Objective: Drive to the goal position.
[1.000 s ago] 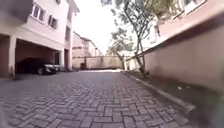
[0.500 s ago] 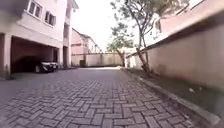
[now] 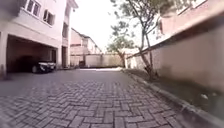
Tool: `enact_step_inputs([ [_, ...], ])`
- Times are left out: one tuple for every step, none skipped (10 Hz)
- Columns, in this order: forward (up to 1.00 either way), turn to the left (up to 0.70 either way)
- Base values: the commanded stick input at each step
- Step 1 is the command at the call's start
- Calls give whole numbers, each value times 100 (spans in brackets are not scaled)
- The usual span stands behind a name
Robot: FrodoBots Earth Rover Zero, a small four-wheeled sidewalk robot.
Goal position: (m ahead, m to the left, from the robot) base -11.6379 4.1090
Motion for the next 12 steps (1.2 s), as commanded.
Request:
enact_step_inputs([
  [70,0],
  [70,0],
  [70,0],
  [70,0],
  [70,0],
  [70,0],
  [70,0],
  [70,0],
  [70,0],
  [70,0],
  [70,0],
  [70,0],
])
